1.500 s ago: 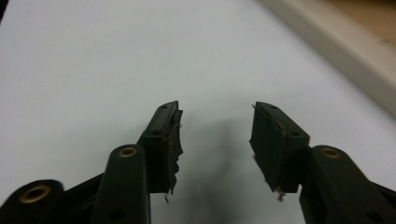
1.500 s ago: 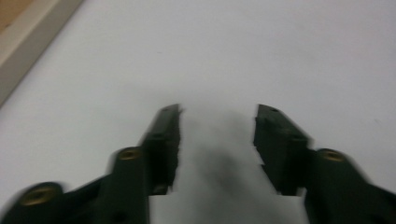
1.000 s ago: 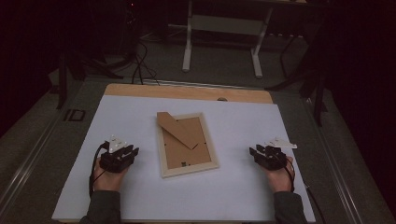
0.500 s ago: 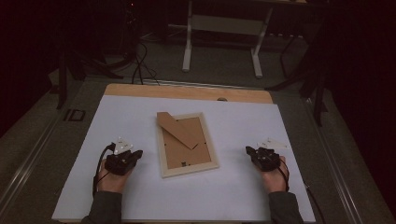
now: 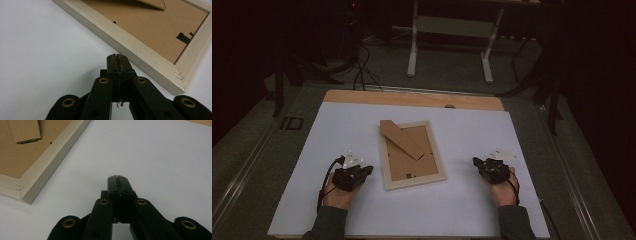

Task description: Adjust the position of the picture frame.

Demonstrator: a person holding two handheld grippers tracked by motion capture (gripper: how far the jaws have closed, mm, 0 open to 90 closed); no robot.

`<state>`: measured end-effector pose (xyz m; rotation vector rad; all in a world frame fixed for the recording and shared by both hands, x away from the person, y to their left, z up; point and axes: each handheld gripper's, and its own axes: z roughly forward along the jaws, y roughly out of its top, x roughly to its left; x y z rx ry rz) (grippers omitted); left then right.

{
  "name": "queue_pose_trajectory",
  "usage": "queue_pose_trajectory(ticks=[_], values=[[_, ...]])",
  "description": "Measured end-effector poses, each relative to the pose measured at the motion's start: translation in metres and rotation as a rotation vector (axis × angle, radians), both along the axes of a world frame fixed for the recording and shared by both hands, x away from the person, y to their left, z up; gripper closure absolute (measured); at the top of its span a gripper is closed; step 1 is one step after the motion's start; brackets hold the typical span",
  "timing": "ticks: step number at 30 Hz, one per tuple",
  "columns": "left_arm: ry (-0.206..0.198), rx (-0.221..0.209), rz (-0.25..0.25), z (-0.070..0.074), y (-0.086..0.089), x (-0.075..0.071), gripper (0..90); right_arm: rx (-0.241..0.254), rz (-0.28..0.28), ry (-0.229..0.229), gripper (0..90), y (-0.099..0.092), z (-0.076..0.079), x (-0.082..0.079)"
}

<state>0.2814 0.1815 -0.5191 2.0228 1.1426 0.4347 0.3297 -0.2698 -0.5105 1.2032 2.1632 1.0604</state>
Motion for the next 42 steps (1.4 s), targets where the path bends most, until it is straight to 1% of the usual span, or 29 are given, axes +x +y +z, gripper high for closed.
queue_pose_trajectory(ticks=[4, 8, 11, 16, 17, 21, 22, 25, 26, 29, 31, 33, 39, 42], values=[[0.004, -0.009, -0.015, -0.001, -0.001, -0.002, 90.0, 0.008, 0.002, 0.002, 89.7, 0.000, 0.000, 0.000], [0.021, 0.008, -0.044, -0.004, -0.007, -0.003, 90.0, 0.014, 0.004, 0.004, 89.7, 0.000, 0.000, 0.000], [0.029, 0.037, -0.066, -0.007, -0.012, -0.003, 90.0, 0.016, 0.002, 0.003, 89.6, 0.000, 0.001, 0.000], [0.042, 0.037, -0.093, -0.009, -0.015, -0.002, 90.0, 0.020, 0.000, 0.002, 89.6, -0.002, 0.001, 0.001], [0.050, 0.045, -0.102, -0.010, -0.017, -0.002, 90.0, 0.021, 0.002, 0.003, 89.6, -0.002, 0.001, 0.001], [0.060, 0.064, -0.131, -0.014, -0.022, 0.000, 90.0, 0.028, -0.003, 0.004, 89.7, -0.003, 0.000, 0.001], [0.059, 0.060, -0.134, -0.014, -0.023, 0.000, 90.0, 0.028, -0.003, 0.004, 89.7, -0.003, 0.000, 0.001], [0.057, 0.070, -0.151, -0.014, -0.027, -0.001, 90.0, 0.029, -0.004, 0.003, 89.7, -0.003, 0.001, 0.001], [0.054, 0.078, -0.152, -0.014, -0.028, -0.002, 90.0, 0.030, -0.002, 0.003, 89.7, -0.004, 0.001, 0.001], [0.056, 0.074, -0.149, -0.014, -0.028, -0.002, 90.0, 0.033, 0.000, 0.004, 89.7, -0.003, 0.001, 0.001], [0.055, 0.079, -0.150, -0.014, -0.028, -0.002, 90.0, 0.035, -0.001, 0.005, 89.7, -0.003, 0.001, 0.002], [0.054, 0.078, -0.158, -0.014, -0.029, -0.002, 90.0, 0.036, 0.000, 0.007, 89.7, -0.003, 0.000, 0.002], [0.048, 0.080, -0.186, -0.014, -0.039, -0.004, 90.0, 0.041, 0.001, 0.013, 89.7, -0.003, -0.001, 0.003], [0.044, 0.088, -0.199, -0.014, -0.046, -0.006, 90.0, 0.041, 0.004, 0.013, 89.7, -0.002, -0.001, 0.003]])
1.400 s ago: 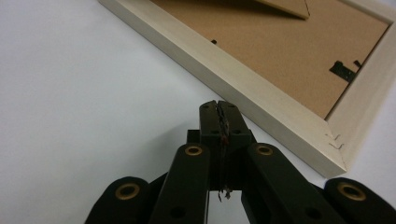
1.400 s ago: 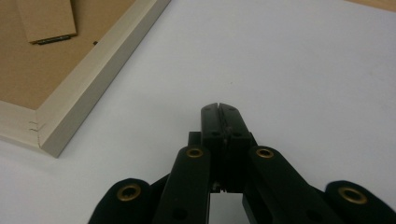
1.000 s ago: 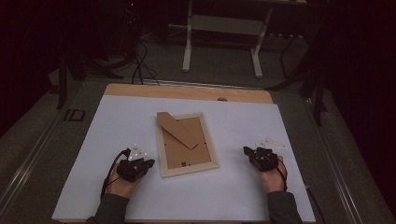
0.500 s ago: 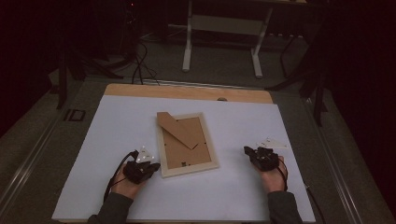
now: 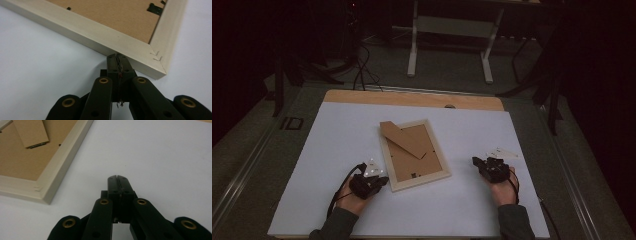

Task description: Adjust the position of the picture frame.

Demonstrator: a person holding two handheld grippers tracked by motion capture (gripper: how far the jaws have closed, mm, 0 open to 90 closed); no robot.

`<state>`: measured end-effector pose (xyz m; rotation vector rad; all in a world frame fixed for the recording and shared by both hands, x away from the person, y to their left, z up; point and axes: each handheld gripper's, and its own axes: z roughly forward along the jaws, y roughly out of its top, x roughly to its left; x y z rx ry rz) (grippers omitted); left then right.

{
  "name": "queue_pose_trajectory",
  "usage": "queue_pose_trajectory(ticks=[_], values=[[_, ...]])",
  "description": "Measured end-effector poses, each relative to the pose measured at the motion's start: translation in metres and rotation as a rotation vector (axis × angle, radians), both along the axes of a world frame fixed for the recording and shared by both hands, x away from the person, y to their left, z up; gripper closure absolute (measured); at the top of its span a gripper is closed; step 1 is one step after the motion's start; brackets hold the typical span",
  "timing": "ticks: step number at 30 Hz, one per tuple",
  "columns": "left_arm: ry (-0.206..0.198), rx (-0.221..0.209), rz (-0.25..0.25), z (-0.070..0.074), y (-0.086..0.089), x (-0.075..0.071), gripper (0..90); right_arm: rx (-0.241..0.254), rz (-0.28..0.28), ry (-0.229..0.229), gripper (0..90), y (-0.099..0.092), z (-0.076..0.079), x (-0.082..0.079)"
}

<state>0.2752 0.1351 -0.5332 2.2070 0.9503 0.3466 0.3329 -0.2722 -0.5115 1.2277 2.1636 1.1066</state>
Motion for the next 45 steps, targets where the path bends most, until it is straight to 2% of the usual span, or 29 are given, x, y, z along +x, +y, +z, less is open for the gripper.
queue_pose_trajectory(ticks=[8, 14, 19, 26, 32, 39, 42, 45], values=[[-0.021, 0.007, -0.033, -0.001, -0.021, -0.004, 90.0, 0.008, -0.001, 0.000, 89.7, -0.002, 0.000, 0.001], [-0.011, -0.032, -0.043, -0.003, -0.031, -0.002, 90.0, 0.009, -0.004, 0.000, 89.7, -0.004, 0.000, 0.000], [0.014, -0.090, -0.053, -0.005, -0.039, 0.001, 90.0, 0.010, -0.001, 0.005, 89.7, -0.004, -0.001, 0.001], [0.036, -0.119, -0.058, -0.006, -0.044, 0.007, 90.0, 0.010, 0.001, 0.011, 89.7, -0.003, -0.004, 0.002], [0.021, -0.087, -0.069, -0.004, -0.056, 0.010, 90.0, 0.023, -0.002, 0.008, 89.6, -0.004, -0.003, 0.003], [0.021, -0.086, -0.096, -0.004, -0.076, 0.016, 90.0, 0.035, -0.005, 0.008, 89.6, -0.006, -0.003, 0.003], [0.014, -0.076, -0.120, -0.003, -0.090, 0.019, 90.0, 0.034, -0.003, 0.010, 89.6, -0.006, -0.003, 0.003], [0.016, -0.084, -0.136, -0.004, -0.102, 0.023, 90.0, 0.034, -0.001, 0.010, 89.6, -0.005, -0.003, 0.003]])
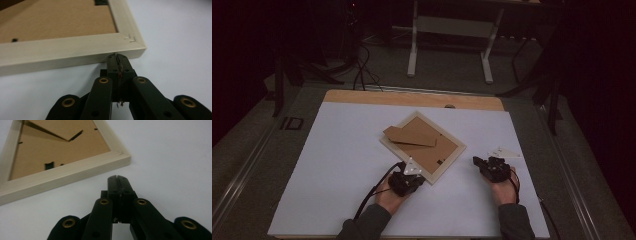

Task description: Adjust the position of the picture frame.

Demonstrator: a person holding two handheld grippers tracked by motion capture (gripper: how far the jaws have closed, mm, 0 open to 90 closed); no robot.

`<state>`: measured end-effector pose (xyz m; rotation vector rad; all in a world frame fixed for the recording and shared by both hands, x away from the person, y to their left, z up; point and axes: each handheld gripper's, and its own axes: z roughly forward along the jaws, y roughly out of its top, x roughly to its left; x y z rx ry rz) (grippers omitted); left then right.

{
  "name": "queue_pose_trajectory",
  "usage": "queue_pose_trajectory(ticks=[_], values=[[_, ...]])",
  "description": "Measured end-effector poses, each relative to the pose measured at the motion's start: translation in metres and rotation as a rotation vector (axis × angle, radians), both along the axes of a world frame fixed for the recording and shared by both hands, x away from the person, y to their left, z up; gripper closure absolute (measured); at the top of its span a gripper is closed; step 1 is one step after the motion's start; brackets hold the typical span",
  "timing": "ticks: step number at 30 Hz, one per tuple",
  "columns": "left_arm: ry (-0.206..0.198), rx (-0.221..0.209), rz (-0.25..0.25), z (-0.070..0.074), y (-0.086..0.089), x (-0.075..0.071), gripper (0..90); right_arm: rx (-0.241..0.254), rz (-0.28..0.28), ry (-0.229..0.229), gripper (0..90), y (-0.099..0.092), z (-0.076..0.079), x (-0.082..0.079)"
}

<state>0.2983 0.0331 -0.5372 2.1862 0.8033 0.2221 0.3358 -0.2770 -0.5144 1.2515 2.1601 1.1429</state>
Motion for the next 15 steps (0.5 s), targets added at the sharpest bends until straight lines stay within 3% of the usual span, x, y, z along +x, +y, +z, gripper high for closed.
queue_pose_trajectory(ticks=[7, 15], values=[[0.011, -0.022, -0.011, -0.001, -0.014, 0.011, 90.0, 0.005, -0.002, -0.003, 89.6, -0.001, 0.000, 0.000], [-0.024, -0.065, 0.034, 0.014, 0.006, 0.015, 90.0, 0.016, -0.010, -0.001, 88.8, -0.004, 0.000, 0.000]])
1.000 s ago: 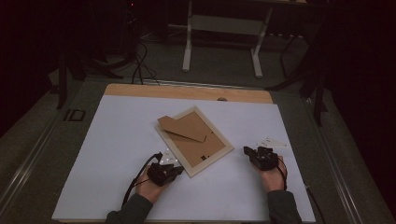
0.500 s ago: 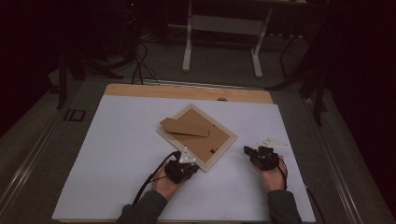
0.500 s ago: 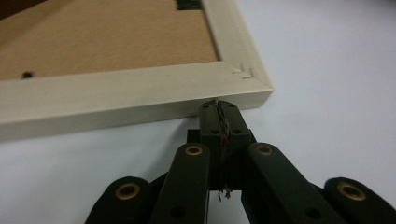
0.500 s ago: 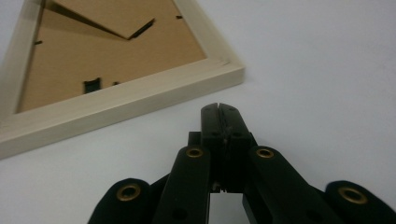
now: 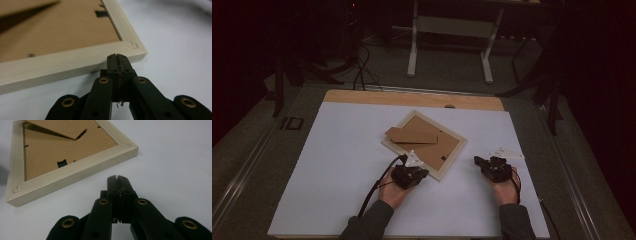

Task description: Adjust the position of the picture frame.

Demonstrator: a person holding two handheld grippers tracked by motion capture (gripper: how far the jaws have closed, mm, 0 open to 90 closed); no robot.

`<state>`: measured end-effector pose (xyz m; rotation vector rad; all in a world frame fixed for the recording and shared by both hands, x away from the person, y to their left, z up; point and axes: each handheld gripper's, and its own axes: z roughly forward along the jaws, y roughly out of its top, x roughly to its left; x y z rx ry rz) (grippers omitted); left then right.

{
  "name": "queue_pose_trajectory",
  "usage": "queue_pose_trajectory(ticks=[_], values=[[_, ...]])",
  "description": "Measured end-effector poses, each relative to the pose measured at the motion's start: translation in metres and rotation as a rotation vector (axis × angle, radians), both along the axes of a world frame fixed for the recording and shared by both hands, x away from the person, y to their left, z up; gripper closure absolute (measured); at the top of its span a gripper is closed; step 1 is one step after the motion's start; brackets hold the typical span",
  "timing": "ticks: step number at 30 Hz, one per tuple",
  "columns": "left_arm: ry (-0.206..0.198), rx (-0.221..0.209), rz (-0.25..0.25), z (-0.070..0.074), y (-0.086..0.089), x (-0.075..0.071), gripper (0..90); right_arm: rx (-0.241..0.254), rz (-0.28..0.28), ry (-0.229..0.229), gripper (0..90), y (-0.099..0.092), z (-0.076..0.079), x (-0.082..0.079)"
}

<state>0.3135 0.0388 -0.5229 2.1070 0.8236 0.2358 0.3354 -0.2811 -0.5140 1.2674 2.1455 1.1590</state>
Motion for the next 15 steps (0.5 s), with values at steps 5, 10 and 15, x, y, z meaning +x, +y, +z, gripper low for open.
queue_pose_trajectory(ticks=[5, 10, 15], values=[[-0.008, -0.046, 0.045, 0.012, 0.019, 0.006, 90.0, -0.001, 0.003, -0.001, 88.3, 0.001, 0.000, 0.000], [-0.034, -0.075, 0.071, 0.026, 0.035, 0.011, 90.0, -0.001, 0.001, 0.001, 87.0, 0.002, -0.001, 0.000], [-0.050, -0.100, 0.109, 0.039, 0.052, 0.020, 88.5, 0.000, 0.000, -0.003, 85.6, 0.001, 0.000, 0.000]])
